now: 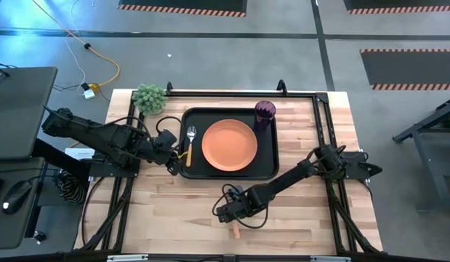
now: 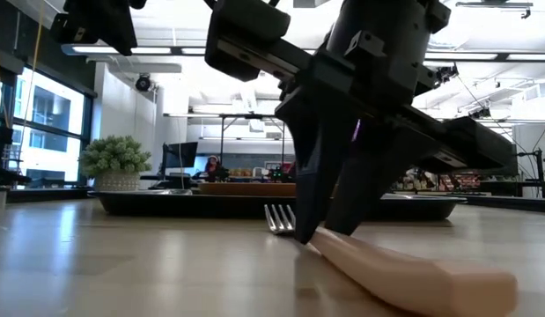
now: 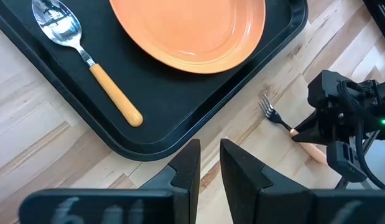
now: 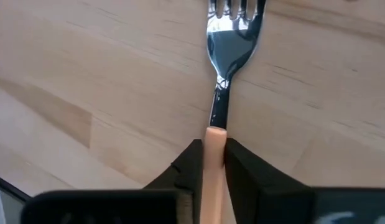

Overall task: Pick and place plate/cup/fork/spoon on tray
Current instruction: Put the orange fork between the orange spoon and the orange plate on the black serving tray

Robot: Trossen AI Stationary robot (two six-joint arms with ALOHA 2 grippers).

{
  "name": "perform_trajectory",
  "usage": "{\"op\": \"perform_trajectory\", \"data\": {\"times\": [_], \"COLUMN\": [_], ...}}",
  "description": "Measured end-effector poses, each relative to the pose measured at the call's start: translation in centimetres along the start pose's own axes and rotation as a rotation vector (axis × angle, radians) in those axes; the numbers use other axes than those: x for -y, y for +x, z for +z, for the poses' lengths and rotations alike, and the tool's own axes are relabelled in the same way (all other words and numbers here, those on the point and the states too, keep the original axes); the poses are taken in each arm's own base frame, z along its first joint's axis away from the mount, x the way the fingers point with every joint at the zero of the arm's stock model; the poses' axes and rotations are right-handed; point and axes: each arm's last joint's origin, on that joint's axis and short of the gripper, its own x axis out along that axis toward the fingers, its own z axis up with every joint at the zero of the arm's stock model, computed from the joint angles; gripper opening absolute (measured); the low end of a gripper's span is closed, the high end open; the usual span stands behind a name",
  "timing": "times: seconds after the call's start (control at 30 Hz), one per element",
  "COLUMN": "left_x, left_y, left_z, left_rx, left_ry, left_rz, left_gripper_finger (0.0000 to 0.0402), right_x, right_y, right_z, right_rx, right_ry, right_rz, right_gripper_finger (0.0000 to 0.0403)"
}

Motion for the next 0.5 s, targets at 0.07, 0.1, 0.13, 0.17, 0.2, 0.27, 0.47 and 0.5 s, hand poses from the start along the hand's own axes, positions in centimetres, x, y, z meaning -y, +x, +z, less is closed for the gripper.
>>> {"op": "perform_trajectory", "data": {"times": [0.07, 0.1, 0.13, 0.17, 0.2, 0.27, 0.47, 0.5], "left_x": [0.0, 0.0, 0.0, 0.0, 0.0, 0.0, 0.0, 0.0], "left_y": [0.0, 0.0, 0.0, 0.0, 0.0, 0.0, 0.0, 0.0], "left_z": [0.0, 0.0, 0.0, 0.0, 0.0, 0.0, 0.0, 0.0], "left_rx": [0.000, 0.000, 0.000, 0.000, 0.000, 0.000, 0.000, 0.000], "left_ry": [0.000, 0.000, 0.000, 0.000, 0.000, 0.007, 0.017, 0.022], "left_rz": [0.000, 0.000, 0.000, 0.000, 0.000, 0.000, 0.000, 0.000], "left_gripper_finger": [0.0051, 0.0051, 0.0051, 0.0051, 0.0051, 0.0051, 0.0051, 0.0051], "right_x": [0.0, -0.1, -0.2, -0.3, -0.5, -0.9, -2.1, -2.2], "right_y": [0.0, 0.0, -0.1, -0.2, -0.4, -0.8, -2.1, -2.2], "right_z": [0.1, 0.1, 0.1, 0.0, 0.0, 0.0, 0.4, 0.7], "right_rx": [0.001, 0.003, 0.006, 0.009, 0.013, 0.026, 0.081, 0.107], "right_ry": [-0.001, -0.003, -0.005, -0.013, -0.022, -0.042, -0.088, -0.088], "right_rz": [0.003, 0.003, 0.002, -0.002, -0.007, -0.018, -0.037, -0.038], "right_gripper_finger": [0.0035, 0.0030, 0.0025, 0.0022, 0.0020, 0.0019, 0.0016, 0.0016]}}
